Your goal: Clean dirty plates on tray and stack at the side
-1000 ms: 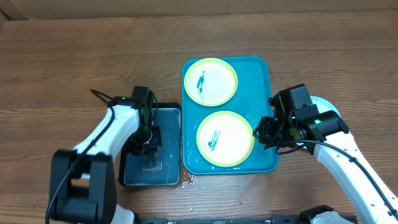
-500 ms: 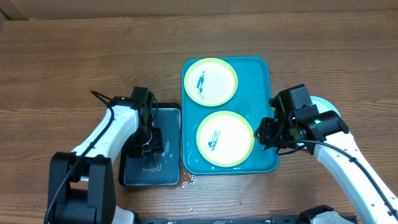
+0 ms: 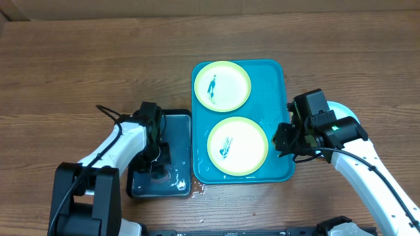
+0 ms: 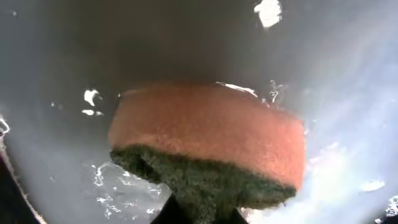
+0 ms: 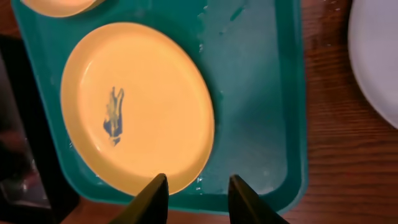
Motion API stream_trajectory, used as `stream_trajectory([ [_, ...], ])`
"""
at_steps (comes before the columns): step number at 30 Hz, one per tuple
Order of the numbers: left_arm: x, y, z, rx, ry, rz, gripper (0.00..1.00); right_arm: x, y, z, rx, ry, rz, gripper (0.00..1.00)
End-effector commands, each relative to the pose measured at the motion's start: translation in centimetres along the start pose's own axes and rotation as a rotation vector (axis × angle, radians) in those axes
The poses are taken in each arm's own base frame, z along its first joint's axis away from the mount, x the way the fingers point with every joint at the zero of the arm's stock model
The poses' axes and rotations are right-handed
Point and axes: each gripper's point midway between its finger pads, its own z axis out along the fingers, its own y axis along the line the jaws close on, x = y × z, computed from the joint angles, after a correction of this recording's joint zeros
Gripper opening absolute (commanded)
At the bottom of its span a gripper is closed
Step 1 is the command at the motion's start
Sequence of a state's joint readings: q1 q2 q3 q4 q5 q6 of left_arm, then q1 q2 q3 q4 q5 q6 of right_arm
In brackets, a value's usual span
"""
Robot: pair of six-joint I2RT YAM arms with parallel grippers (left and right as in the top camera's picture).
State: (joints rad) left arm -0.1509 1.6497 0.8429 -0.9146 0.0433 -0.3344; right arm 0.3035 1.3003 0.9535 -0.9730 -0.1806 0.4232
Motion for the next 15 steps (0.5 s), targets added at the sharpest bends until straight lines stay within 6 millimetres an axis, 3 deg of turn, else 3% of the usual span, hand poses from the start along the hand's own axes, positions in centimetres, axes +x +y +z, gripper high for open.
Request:
stream_trajectory([
  [1,-0.2,-0.4,-0.6,0.018,0.000,-0.003,0.04,-1.7,-1.8,-0.1,0.121,-0.079,0.076,0.34],
  [6,-2.2,-1.4,-5.2,0.035,-0.051,0.006,0.04,-1.9,-2.0,2.2,0.137,-0.031,0.097,0.34],
  [11,-4.2,-3.2,-10.5,0.084,-0.139,0.044,0.04,-0.9,0.6,5.2,-0.017,0.106,-0.048,0.31],
  [15,-4.8,-5.1,-13.4,0.123,-0.185,0.094,0.04,-0.9,0.4,7.3,-0.016,0.145,-0.053,0.32],
])
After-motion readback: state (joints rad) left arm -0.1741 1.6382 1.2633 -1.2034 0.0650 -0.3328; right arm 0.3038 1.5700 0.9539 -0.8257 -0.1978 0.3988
